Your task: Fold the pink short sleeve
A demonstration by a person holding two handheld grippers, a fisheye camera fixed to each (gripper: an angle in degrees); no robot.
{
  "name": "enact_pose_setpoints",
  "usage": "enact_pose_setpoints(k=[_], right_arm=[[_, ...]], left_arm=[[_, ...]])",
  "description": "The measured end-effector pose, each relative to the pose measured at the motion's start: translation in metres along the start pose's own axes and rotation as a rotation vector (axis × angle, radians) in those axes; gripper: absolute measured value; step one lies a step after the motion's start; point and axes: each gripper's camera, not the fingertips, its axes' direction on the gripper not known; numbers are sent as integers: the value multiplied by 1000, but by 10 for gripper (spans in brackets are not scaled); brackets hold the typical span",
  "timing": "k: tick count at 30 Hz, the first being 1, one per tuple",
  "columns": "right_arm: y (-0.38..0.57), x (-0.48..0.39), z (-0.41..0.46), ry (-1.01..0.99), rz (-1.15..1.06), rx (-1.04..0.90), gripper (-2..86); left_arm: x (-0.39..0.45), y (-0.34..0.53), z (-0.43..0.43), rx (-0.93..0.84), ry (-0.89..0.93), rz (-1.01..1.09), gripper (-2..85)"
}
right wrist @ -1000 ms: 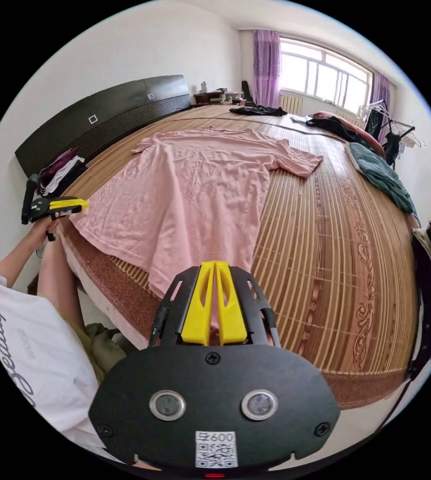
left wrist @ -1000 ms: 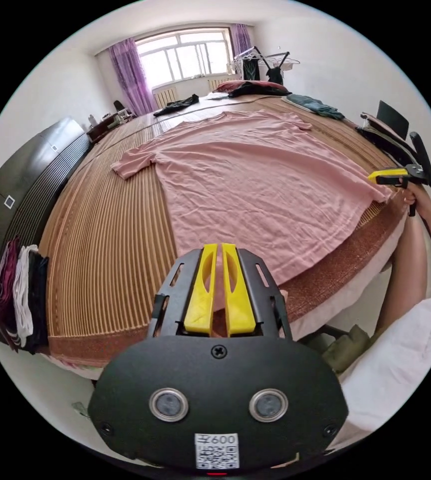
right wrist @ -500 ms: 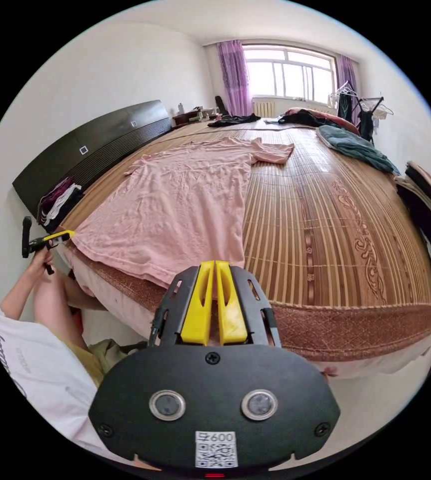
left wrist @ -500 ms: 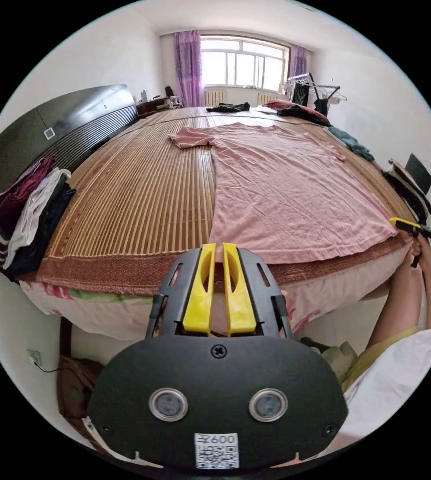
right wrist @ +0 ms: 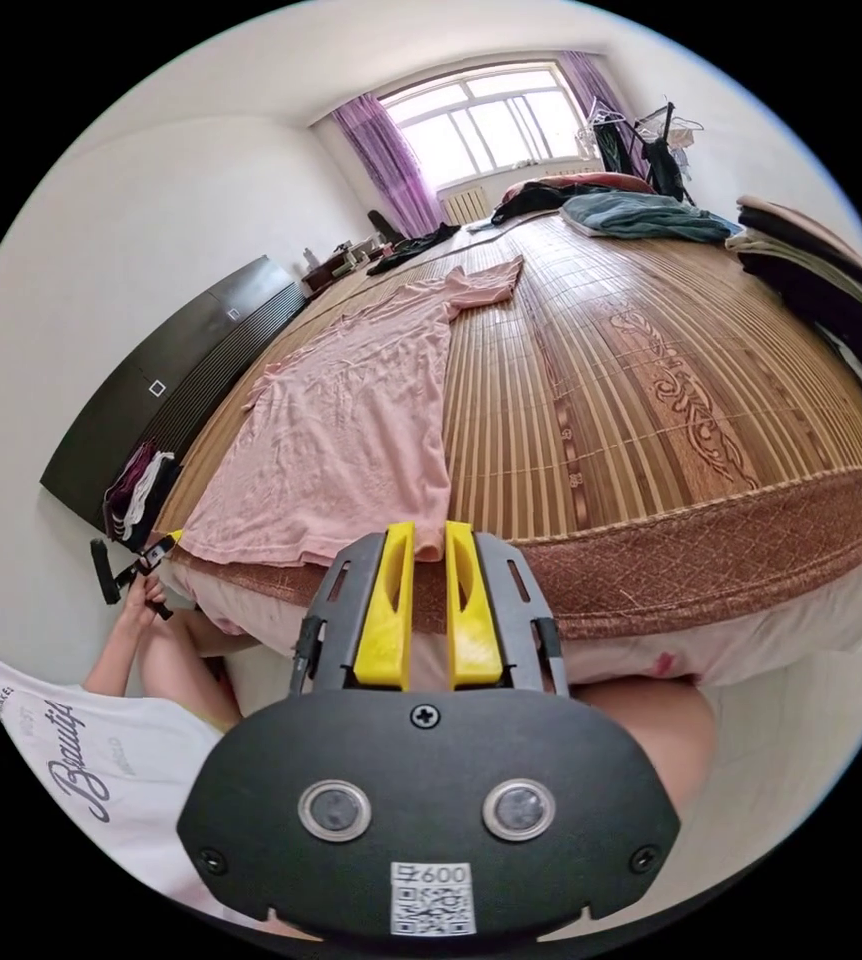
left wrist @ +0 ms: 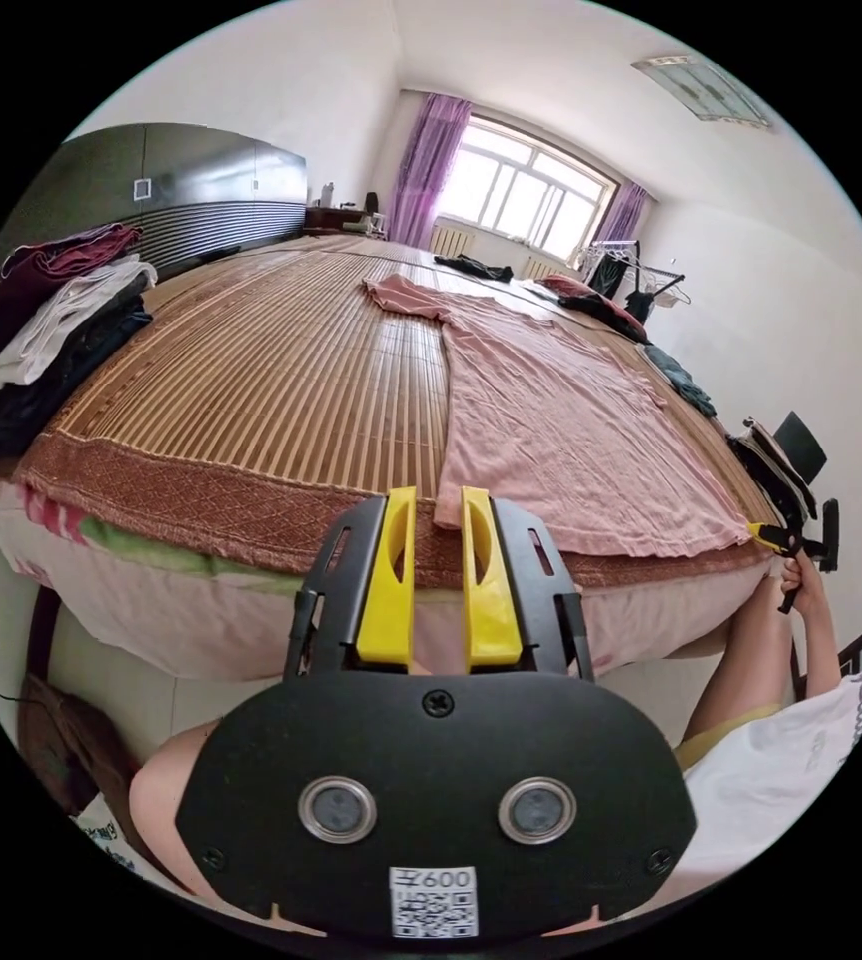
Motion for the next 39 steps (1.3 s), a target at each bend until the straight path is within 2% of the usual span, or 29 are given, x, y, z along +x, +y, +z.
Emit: enact_pose_setpoints(k=[6,9,11,15,18,20,25,27,28,31,33,35,37,39], right_arm=[[5,-3,-6,-36,12,12,-7],[6,-8,-25,-80,36,66,-8],[1,-13,-48,-161,43,125,-8],[-17,-32,-68,-199,16,118,-8],[-26,-57,-66,-128,-46,-14,-9],[-21,-78,-45,-76,-96,-206,-9],[6,-116,-2,37,-159,-389,-9],[15,-129,12,94,-177,-472,-9],[21,-141,17,177,-217,-513,-9],[34,-172,9,438,-297,-487,-9],[39,-198,-4,527,-357,-393,-9],[40,-233,-19,567,-433,-209,-8],[38,-252,-24,507,-463,-93,-8],[27,-260,-23,387,-452,-51,-8]], left_arm=[[-12,-10,11,-45,-68,116,28],[-37,-28,15,-104,-7,46,25],[-63,-45,7,-120,99,-31,23],[-82,-71,-9,-109,172,-25,19],[-93,-87,-12,-164,220,-23,19],[-107,-82,2,-271,247,-74,18],[-104,-37,55,-460,81,17,19],[-107,-20,72,-476,35,-2,16],[-107,-11,79,-472,-53,-1,15],[-89,4,76,-379,-340,61,15],[-58,11,69,-218,-444,168,13],[-3,23,76,51,-543,352,10],[36,34,95,258,-552,475,9],[68,31,126,306,-405,570,8]])
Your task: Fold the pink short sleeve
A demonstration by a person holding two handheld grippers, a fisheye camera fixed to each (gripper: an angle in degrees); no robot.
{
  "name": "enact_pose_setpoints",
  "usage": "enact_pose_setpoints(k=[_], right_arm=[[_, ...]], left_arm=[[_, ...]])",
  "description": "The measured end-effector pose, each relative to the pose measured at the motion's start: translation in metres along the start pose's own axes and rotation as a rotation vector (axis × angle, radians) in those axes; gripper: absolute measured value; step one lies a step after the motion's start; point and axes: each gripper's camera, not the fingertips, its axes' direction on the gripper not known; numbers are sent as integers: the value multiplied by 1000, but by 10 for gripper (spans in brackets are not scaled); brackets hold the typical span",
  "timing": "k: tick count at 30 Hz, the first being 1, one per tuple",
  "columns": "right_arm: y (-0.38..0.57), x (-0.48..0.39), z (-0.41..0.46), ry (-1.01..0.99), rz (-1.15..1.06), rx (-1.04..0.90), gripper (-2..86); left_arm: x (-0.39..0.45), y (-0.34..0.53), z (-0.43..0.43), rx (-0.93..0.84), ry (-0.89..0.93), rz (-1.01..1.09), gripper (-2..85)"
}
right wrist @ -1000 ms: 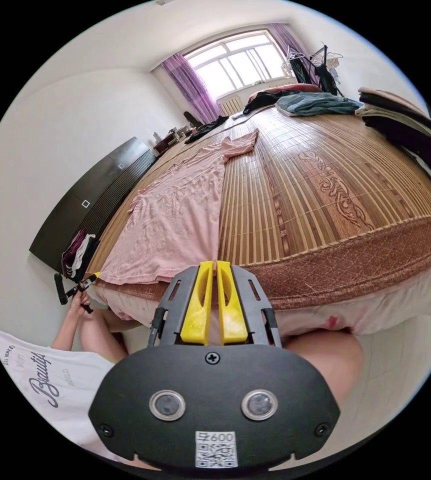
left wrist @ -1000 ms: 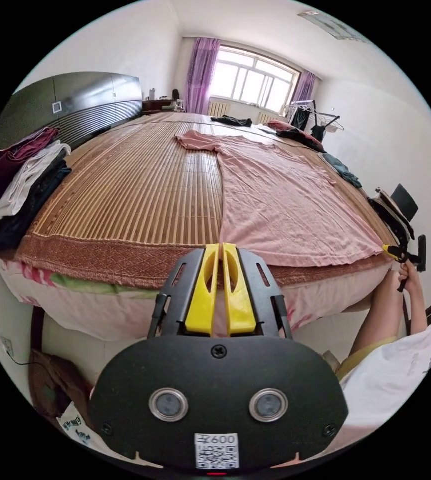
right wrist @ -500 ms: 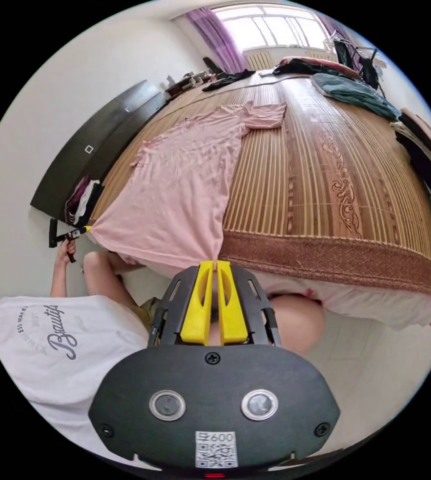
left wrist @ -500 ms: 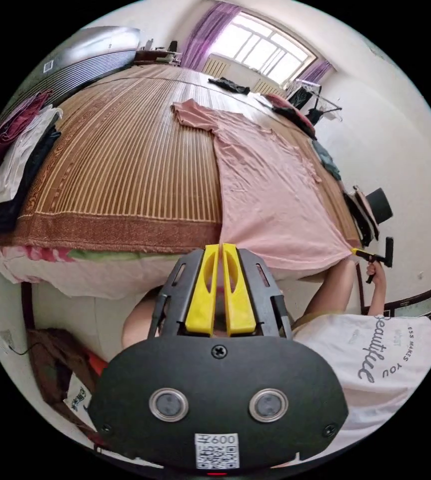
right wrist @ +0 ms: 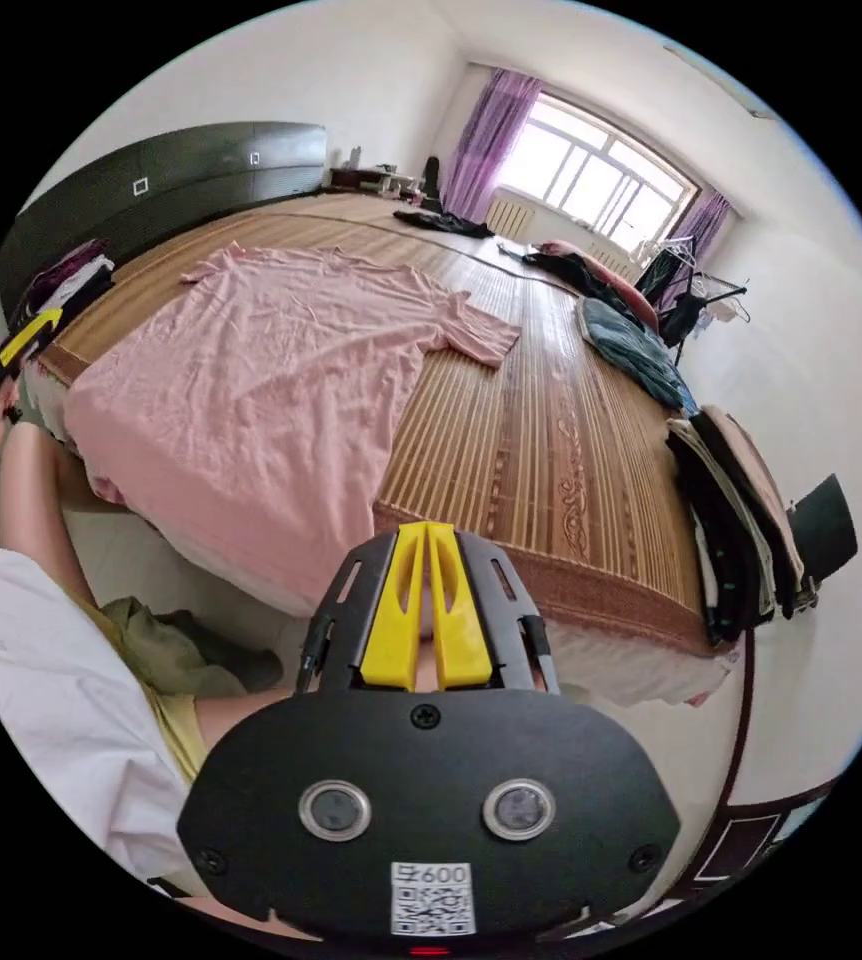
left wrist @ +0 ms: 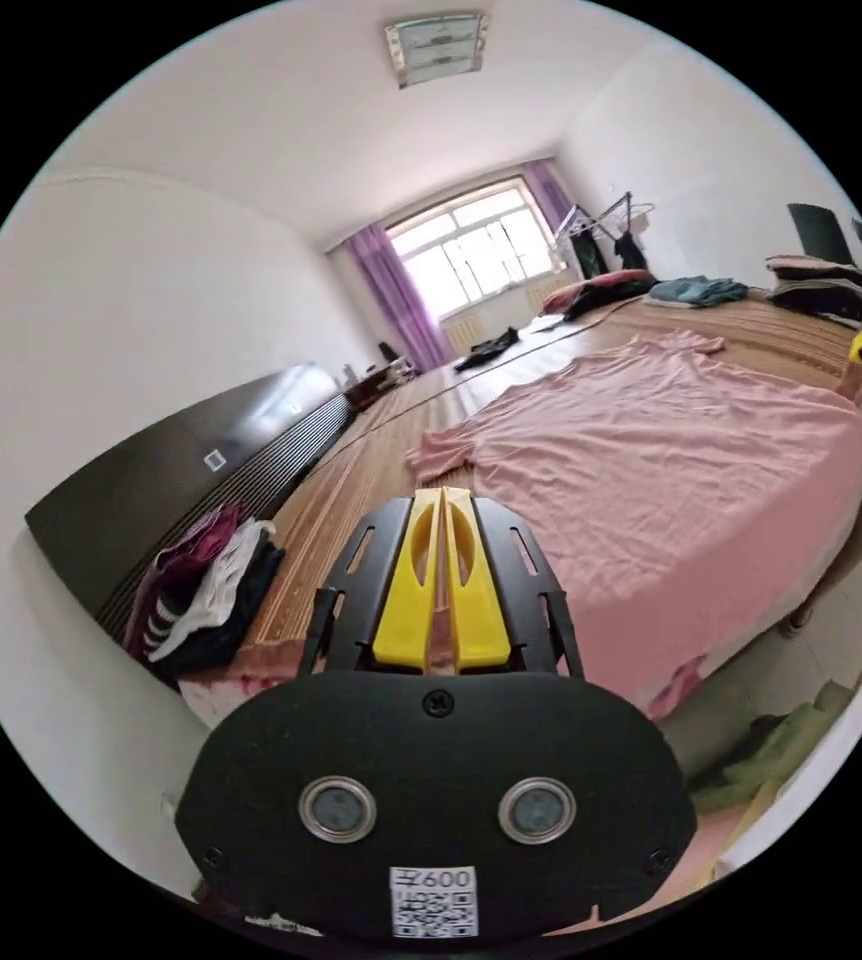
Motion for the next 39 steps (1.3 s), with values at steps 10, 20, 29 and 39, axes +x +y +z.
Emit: enact_pose_setpoints(k=[10,20,29,39], right_arm=[[-71,102,22,-330,199,400,-8],[-147,178,75,-473,201,383,-8],[-169,232,81,-719,362,261,-8],[-205,233,55,-708,350,225,-9]], left_arm=[[188,-158,196,-38,707,79,8],[346,-312,483,-150,476,336,10],[469,-320,686,-392,620,243,8],[403,-284,688,6,534,155,8]])
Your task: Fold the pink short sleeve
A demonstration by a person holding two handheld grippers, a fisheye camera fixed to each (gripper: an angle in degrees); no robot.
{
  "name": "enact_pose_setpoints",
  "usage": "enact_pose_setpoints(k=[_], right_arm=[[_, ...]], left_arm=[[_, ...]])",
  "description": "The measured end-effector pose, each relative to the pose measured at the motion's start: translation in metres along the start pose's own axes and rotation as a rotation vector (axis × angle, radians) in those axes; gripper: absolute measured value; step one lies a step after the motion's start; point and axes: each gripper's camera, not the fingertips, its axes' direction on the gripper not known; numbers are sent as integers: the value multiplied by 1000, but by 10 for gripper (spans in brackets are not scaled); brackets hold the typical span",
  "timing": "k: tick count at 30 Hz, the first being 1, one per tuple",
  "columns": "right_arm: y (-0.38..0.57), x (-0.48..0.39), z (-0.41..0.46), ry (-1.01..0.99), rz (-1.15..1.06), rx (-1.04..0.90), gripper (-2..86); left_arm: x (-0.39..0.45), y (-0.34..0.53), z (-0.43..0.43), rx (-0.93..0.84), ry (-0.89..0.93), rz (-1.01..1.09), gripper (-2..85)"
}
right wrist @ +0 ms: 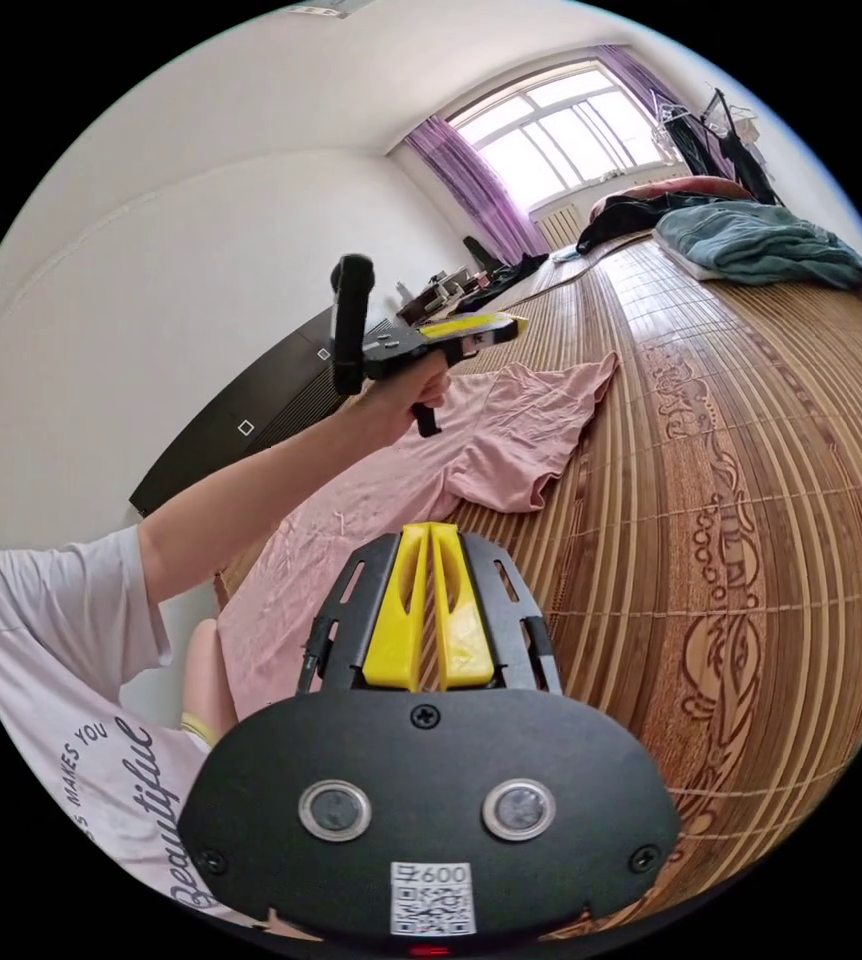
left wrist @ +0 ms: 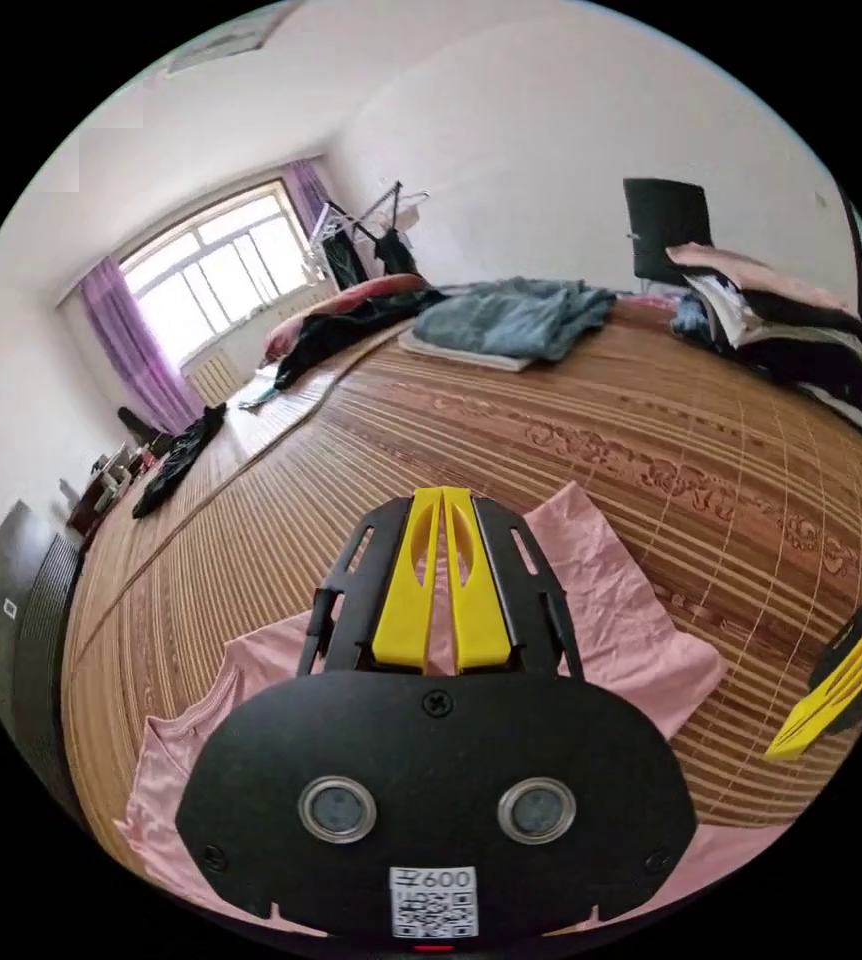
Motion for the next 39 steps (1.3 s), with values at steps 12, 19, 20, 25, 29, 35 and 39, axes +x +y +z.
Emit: enact_pose_setpoints(k=[12,19,20,25,29,35,39], right_arm=[[-40,-10,-12,1,64,0,-9],[-63,-20,-14,-27,53,-20,-9],[-65,-21,-16,-30,55,-17,-9],[-77,-25,-21,-25,63,-15,-9],[-87,-27,-21,-30,67,-29,-8],[-97,-28,-25,-36,76,-30,-9],[-103,-26,-27,-41,77,-35,-8]], left_arm=[[-30,72,127,-394,-108,168,8],[-70,79,153,-389,-77,14,7],[-77,80,147,-394,-59,11,6],[-54,114,69,-99,-193,182,4],[-4,150,32,-225,-81,456,5],[-3,178,48,-343,161,289,5],[-12,172,57,-290,166,237,5]])
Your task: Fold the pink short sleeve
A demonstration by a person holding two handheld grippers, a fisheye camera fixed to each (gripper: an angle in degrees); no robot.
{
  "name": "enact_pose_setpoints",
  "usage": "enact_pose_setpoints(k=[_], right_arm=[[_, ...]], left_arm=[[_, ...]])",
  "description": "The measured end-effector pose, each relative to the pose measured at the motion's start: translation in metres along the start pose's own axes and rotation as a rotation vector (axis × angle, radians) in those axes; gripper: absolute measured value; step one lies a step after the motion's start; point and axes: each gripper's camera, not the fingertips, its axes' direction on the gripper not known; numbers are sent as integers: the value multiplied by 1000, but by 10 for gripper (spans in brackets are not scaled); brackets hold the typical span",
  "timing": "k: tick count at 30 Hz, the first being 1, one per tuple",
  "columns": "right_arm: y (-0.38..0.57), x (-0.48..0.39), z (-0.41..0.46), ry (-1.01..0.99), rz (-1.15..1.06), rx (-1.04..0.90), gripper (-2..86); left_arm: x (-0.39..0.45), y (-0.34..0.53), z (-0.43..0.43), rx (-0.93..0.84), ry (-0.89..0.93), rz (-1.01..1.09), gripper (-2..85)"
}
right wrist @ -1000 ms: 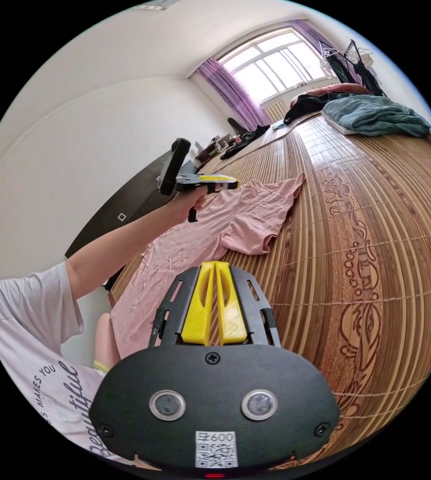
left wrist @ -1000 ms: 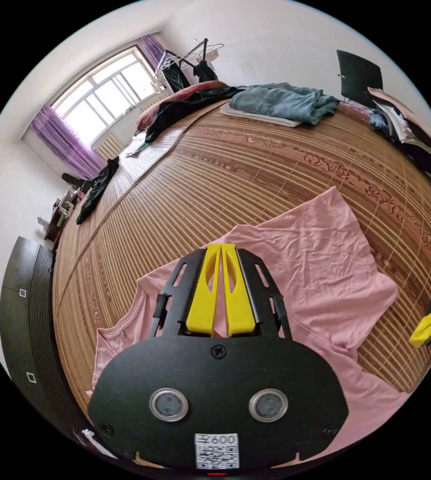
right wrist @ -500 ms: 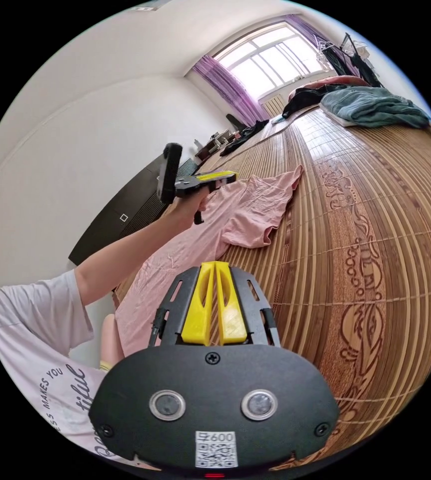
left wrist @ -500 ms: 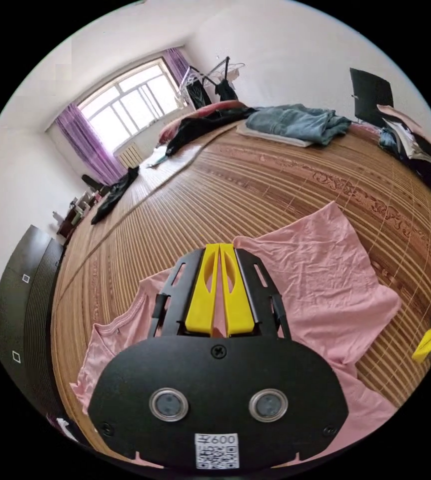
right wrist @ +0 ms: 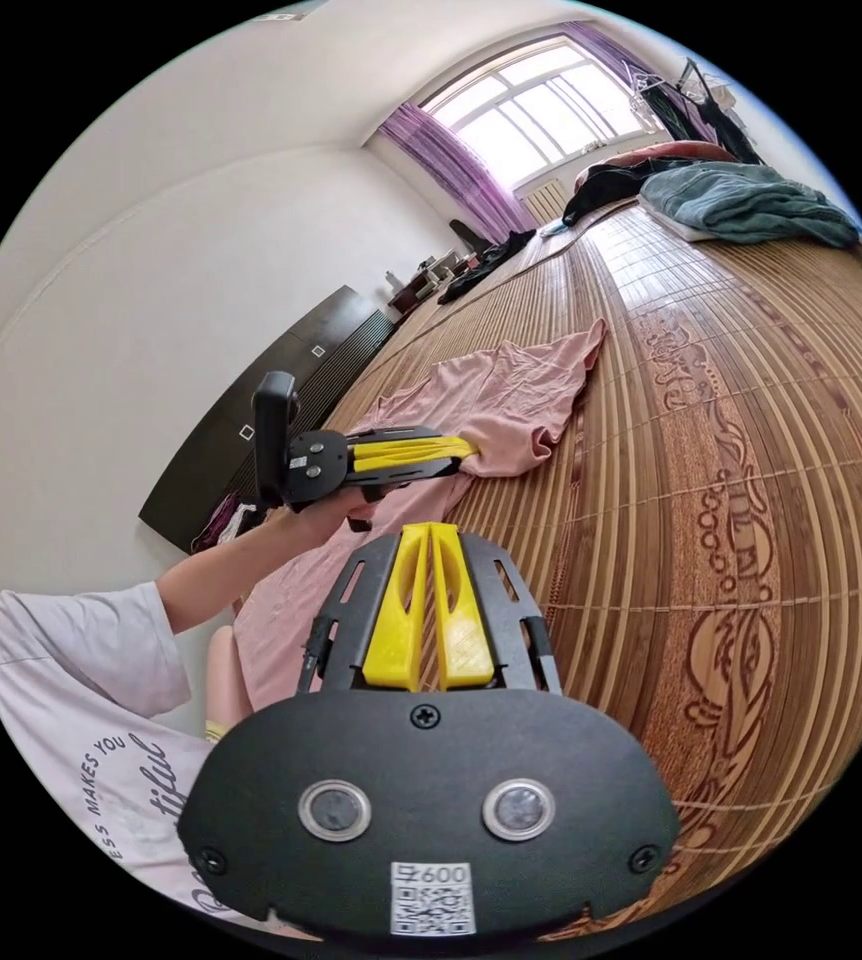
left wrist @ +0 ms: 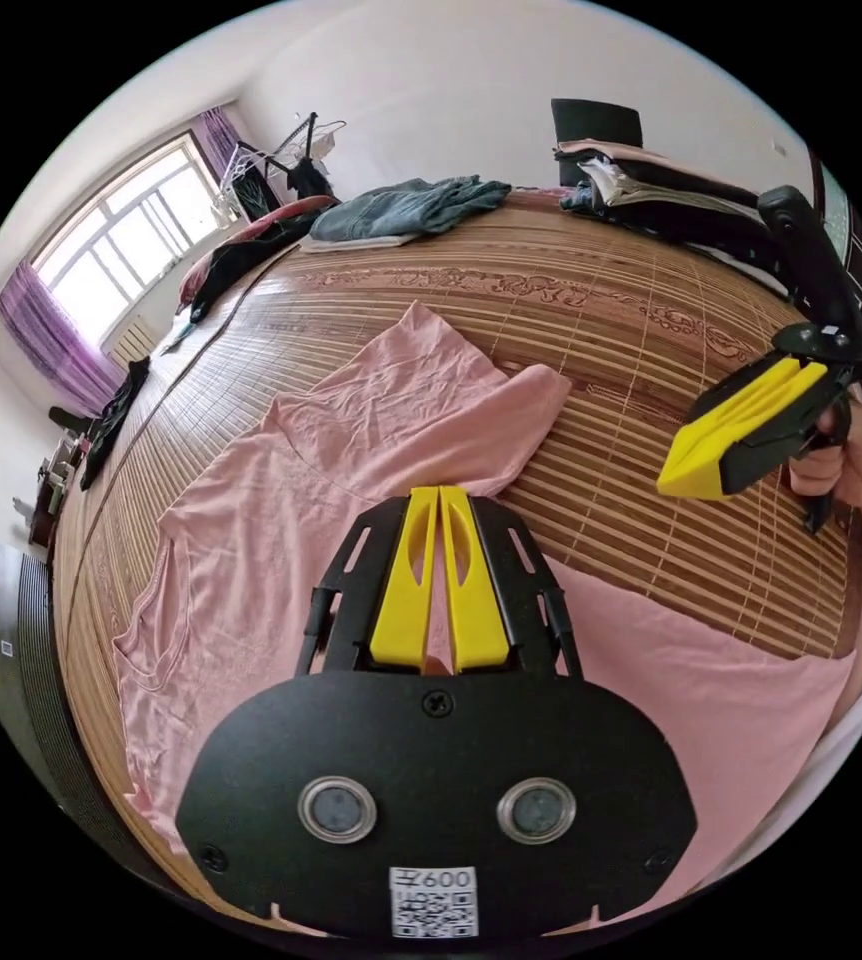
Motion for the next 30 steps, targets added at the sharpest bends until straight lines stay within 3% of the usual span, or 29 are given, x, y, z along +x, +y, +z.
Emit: enact_pose_setpoints(k=[6,8,10,14,16,30], right_arm=[[-8,5,-7,15,9,4,-8],[-10,8,-9,12,11,7,-8],[-12,10,-11,9,9,4,-8],[-16,17,-10,9,7,-13,-9],[-16,20,-11,9,5,-17,-8],[-16,63,-16,10,0,-43,-8]], left_arm=[[-35,6,-14,52,118,-148,4],[-52,24,-44,212,182,-318,3],[-48,29,-60,250,224,-290,3],[-26,15,-54,-6,208,-257,3],[-18,9,-50,-37,192,-254,3],[59,-44,-85,-21,84,-231,3]])
